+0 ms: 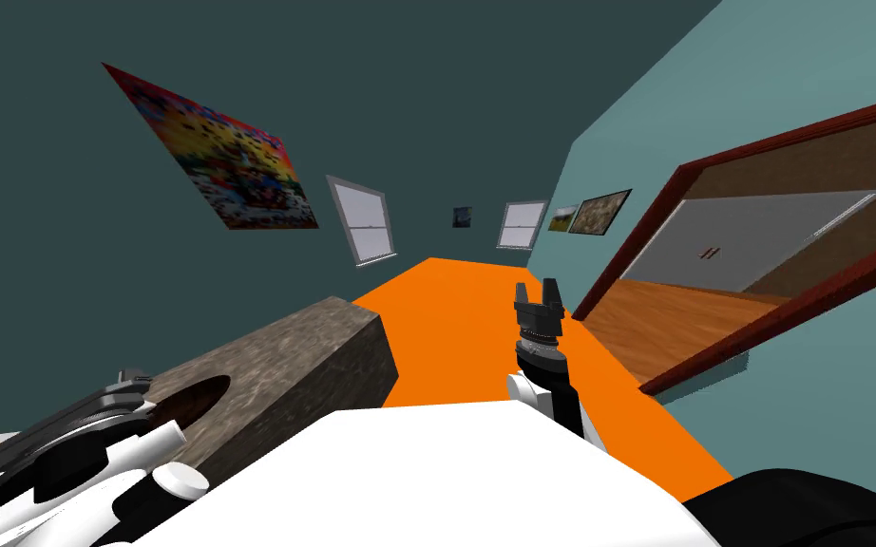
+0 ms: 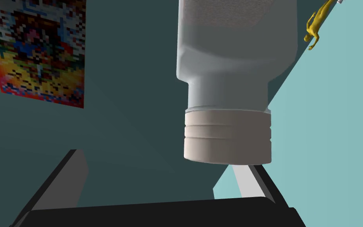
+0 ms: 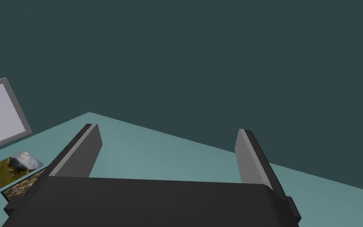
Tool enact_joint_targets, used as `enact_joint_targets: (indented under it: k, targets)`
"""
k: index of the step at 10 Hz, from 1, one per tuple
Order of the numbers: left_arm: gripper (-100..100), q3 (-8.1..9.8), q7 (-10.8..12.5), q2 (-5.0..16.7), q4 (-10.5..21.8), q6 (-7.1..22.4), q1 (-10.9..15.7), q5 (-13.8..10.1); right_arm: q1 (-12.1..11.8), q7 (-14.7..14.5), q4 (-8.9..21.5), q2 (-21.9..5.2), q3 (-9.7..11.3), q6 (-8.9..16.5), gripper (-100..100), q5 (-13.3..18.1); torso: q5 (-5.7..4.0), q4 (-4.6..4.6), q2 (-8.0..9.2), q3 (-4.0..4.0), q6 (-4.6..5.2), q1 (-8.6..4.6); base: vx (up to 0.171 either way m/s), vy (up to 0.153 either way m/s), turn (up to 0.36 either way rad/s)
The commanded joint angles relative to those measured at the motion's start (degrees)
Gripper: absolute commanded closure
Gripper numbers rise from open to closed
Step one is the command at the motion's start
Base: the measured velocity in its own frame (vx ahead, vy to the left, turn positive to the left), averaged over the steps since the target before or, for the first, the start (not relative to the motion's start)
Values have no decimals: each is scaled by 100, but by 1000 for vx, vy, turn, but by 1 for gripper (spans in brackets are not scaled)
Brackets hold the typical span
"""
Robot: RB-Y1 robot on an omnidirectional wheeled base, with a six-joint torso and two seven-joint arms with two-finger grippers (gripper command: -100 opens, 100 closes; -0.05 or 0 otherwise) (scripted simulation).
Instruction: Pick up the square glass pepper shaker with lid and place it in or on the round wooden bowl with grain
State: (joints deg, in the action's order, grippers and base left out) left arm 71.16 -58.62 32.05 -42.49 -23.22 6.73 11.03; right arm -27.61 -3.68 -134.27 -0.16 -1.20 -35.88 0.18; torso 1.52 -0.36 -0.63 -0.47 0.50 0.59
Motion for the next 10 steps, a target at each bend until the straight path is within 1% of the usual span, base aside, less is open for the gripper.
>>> enact_joint_targets:
  k: [1, 2, 3, 4, 5, 6, 7, 8, 9, 10]
  targets:
    - [-100, -265, 286, 16, -100, -23, -26, 128, 0, 0, 0, 0, 0, 0, 0, 0, 0, 0, 0, 0, 0, 0, 199, -17, 441]
    - [-100, -265, 439, 16, -100, -23, -26, 128, 1, 0, 0, 0, 0, 0, 0, 0, 1, -2, 0, -3, 3, -2, 77, -25, 71]
    - [-100, -265, 558, 16, -100, -23, -26, 128, 3, 0, 0, 0, 1, 0, 0, 0, 2, 4, 30, 14, 12, -1, -3, -7, -80]
    - [-100, -537, 736, 228, 12, -195, -55, 394, 4, 0, 1, 0, 1, 1, 0, 0, 3, 11, 61, 32, 12, 5, 138, 6, 347]
    - [-100, -656, 877, 228, 12, -195, -55, 394, 1, 0, 0, 0, 0, 0, 0, 0, 3, 7, 30, 18, -1, 11, 180, -35, 419]
    - [-100, -656, 1051, 228, 12, -195, -55, 394, 1, 0, 0, 0, 0, 0, 0, 0, 2, 2, 16, 7, 4, -2, 101, -53, 137]
    - [-100, -656, 1132, 228, 12, -195, -55, 394, 3, 0, 0, 0, 1, 0, 0, 0, 1, 4, 29, 14, 12, -6, 35, -22, -31]
    - [-100, -930, 1333, 440, 124, -366, -85, 660, 4, 0, 1, 0, 1, 1, 0, 0, 2, 9, 51, 26, 13, 3, 181, -12, 345]
    - [-100, -1047, 1482, 440, 124, -366, -85, 660, 1, 0, 0, 0, 0, 0, 0, 0, 2, 4, 16, 9, 1, 6, 199, -41, 461]
    - [-100, -1047, 1637, 440, 124, -366, -85, 660, 1, 0, 0, 0, 0, 0, 0, 0, 2, -1, 6, 1, 4, 0, 88, -44, 95]
